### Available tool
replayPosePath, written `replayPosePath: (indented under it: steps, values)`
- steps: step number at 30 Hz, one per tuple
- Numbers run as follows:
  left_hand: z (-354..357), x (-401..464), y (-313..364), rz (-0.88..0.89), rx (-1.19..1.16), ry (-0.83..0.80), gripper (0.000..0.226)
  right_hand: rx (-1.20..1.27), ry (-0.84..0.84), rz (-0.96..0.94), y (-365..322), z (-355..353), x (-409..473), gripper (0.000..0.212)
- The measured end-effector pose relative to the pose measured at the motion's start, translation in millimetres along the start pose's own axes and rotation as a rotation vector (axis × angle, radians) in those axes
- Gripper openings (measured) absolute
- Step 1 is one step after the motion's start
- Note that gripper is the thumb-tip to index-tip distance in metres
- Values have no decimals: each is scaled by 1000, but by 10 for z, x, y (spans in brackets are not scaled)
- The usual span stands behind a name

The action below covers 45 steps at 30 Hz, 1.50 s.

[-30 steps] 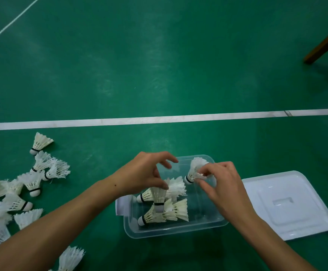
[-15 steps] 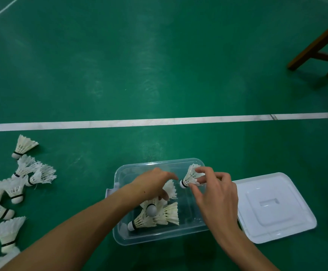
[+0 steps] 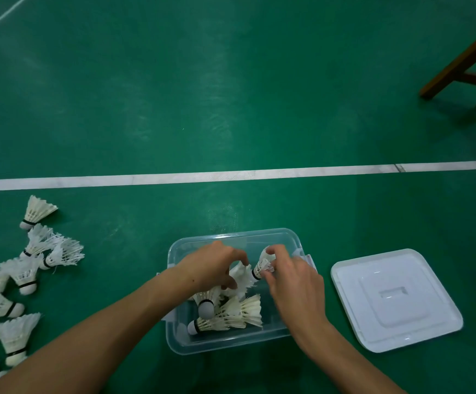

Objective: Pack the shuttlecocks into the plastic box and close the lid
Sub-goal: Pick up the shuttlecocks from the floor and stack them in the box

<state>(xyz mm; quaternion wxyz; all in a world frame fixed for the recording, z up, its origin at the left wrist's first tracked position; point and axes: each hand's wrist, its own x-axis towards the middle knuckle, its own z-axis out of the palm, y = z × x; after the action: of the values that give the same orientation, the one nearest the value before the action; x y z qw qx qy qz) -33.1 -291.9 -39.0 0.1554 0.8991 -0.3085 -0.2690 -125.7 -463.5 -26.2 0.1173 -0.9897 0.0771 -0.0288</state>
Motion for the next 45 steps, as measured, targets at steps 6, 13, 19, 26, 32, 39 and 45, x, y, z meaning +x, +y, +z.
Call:
replayPosePath:
  steps: [6, 13, 19, 26, 32, 39, 45]
  values:
    - [1, -54, -39, 18, 1, 42, 55, 449, -268, 219, -61, 198, 112, 39]
    - [79, -64, -50, 2, -11, 79, 74, 526, -452, 433, -4, 429, 331, 38]
    - [61, -260, 4, 49, -114, 154, 63, 348, -555, 312, -28, 229, 349, 40]
    - [-137, -380, 102, 162, -360, 390, 54, 712, -456, 86, 64, -296, 11, 41]
    - [-185, -179, 247, 189, -490, 495, 53, 1024, -488, 117, 123, -450, -108, 58]
    - [-115, -119, 375, 241, -662, 435, 54, 1047, -461, 66, 165, -414, -90, 61]
    - [42, -207, 199, 143, -514, 526, 33, 789, -258, 111, 439, -456, -136, 46]
